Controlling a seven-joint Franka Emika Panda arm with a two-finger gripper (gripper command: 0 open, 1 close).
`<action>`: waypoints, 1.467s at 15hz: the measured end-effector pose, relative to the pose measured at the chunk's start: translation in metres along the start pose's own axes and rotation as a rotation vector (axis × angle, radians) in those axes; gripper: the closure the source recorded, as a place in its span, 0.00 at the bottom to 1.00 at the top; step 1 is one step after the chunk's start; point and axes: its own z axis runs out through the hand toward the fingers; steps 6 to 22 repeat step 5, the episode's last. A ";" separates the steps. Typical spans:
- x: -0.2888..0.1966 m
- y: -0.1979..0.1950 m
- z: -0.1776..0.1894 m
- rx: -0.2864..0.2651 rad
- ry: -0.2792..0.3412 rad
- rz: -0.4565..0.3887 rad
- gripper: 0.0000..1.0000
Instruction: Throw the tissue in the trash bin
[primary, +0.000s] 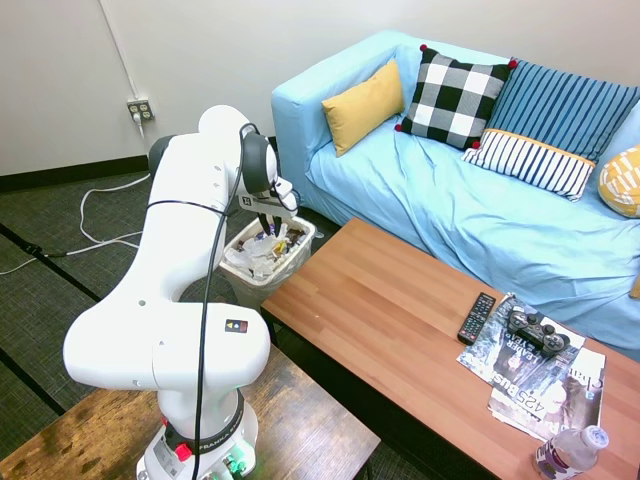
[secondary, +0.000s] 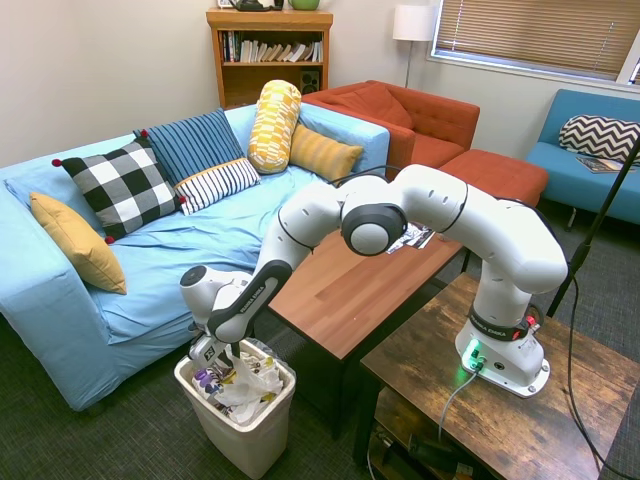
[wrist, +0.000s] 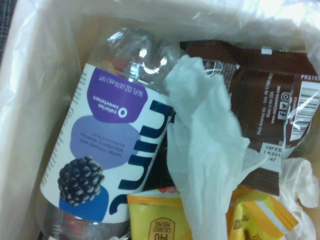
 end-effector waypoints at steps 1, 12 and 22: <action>0.001 -0.001 -0.002 -0.002 0.000 0.001 0.00; 0.006 -0.001 -0.020 -0.007 0.019 0.027 0.00; 0.006 -0.001 -0.020 -0.007 0.019 0.027 0.00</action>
